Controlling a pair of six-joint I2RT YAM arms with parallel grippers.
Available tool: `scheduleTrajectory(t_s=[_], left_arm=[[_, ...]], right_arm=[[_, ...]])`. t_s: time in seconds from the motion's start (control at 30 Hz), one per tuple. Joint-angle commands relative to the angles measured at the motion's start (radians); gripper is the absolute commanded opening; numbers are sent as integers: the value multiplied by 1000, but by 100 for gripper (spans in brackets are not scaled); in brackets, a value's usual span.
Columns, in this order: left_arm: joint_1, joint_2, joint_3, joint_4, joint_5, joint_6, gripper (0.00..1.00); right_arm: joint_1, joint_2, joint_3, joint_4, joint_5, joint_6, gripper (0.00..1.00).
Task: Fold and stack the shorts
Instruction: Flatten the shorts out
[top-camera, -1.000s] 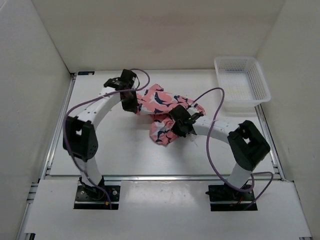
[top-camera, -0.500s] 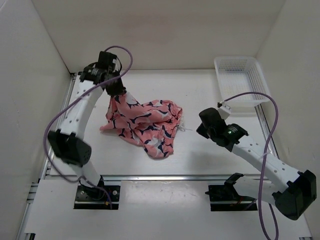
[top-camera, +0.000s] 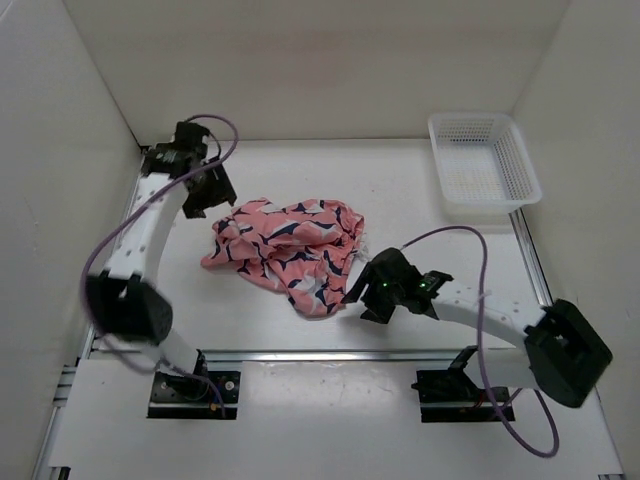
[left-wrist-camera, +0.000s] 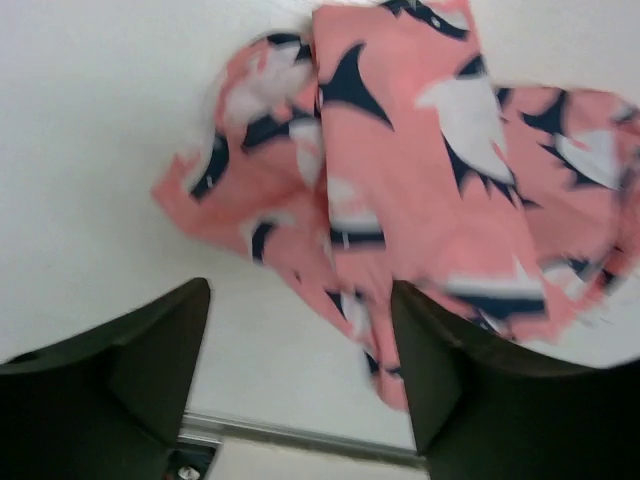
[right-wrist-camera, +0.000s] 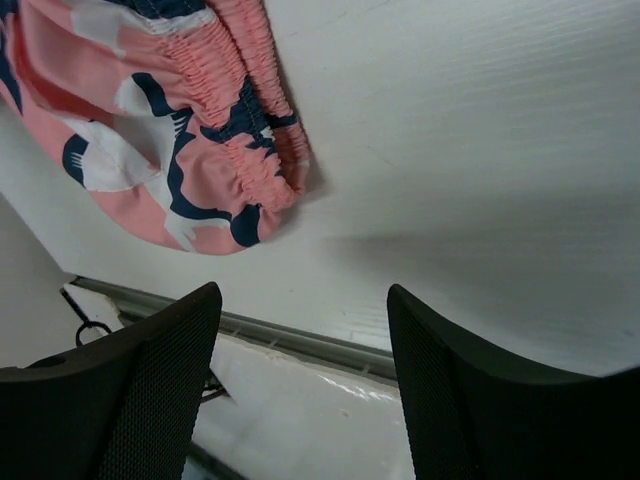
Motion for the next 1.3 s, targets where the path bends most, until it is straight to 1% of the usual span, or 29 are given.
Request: scheduleTrajectory(t_s=[0.0, 0.03, 0.07, 0.1, 0.13, 0.17, 0.2, 0.23, 0.3, 0.33, 0.43, 0.47, 0.53, 0.57, 0.67, 0.7, 0.73, 0.77, 0.83, 0.87, 0.9, 0.93, 1.03, 1.1, 1.13, 1.17, 1.2, 1.23, 1.27], left_arm=[[-18, -297, -199, 62, 53, -23, 76], [-32, -328, -277, 97, 79, -40, 69], [-41, -359, -430, 126, 113, -64, 63], [-41, -385, -507, 160, 198, -75, 62], [-52, -427, -579, 194, 234, -86, 62], [-64, -441, -694, 247, 259, -113, 68], [-64, -450, -742, 275, 282, -123, 76], [-64, -450, -777, 297, 311, -123, 88], [-75, -450, -842, 338, 320, -132, 97], [-75, -433, -851, 364, 321, -132, 99], [-96, -361, -839, 377, 305, -123, 99], [-96, -321, -839, 392, 282, -123, 99], [-96, -277, -815, 406, 264, -123, 99], [-96, -252, -804, 419, 247, -123, 99], [-96, -142, -753, 429, 218, -114, 98], [-96, -91, -738, 429, 198, -114, 96], [-96, -67, -711, 438, 198, -114, 94], [-96, -41, -694, 438, 189, -133, 83], [-109, 33, -655, 438, 189, -146, 66], [-109, 51, -622, 438, 189, -146, 53], [-121, 68, -608, 438, 179, -155, 22], [-121, 88, -597, 438, 179, -155, 10], [-121, 88, -542, 386, 149, -155, 10], [-121, 75, -430, 326, 112, -126, 10], [-121, 63, -375, 252, 72, -117, 10], [-112, 62, -236, 210, 55, -94, 10], [-112, 73, -151, 165, 40, -85, 10], [-101, 85, -59, 116, 31, -75, 10], [-87, 116, 34, 23, 31, -75, 10]], right_arm=[[5, 148, 52, 197, -149, 71, 70], [5, 175, 69, 211, -149, 71, 70], [5, 207, 78, 226, -149, 71, 70], [5, 218, 78, 244, -149, 83, 69], [5, 227, 78, 257, -149, 106, 69], [-4, 253, 66, 281, -149, 115, 68], [-4, 265, 55, 290, -149, 124, 68], [-4, 279, 55, 301, -149, 136, 65], [-4, 322, 41, 364, -158, 158, 64], [-4, 338, 31, 379, -158, 172, 60], [-4, 397, 30, 407, -158, 172, 55], [-4, 417, 43, 407, -144, 172, 48], [-4, 427, 52, 407, -134, 182, 39], [-4, 437, 52, 407, -134, 182, 29], [-4, 437, 70, 347, -109, 173, 13], [-4, 424, 70, 334, -95, 173, 6], [-4, 413, 70, 324, -86, 164, 3], [-13, 389, 70, 315, -75, 164, 1], [-13, 370, 61, 301, -54, 164, 1], [-22, 361, 61, 280, -54, 164, 1], [-31, 346, 61, 269, -54, 152, 1], [-32, 335, 61, 254, -43, 152, 1], [-76, 266, 104, 179, 10, 92, 1], [-116, 241, 153, 105, 41, -4, 1], [-174, 232, 235, 82, 53, -47, 1], [-206, 232, 289, 50, 54, -96, 1], [-238, 244, 354, 24, 54, -195, 1], [-295, 273, 430, -11, 54, -239, 1], [-321, 290, 599, -44, 66, -280, 1]])
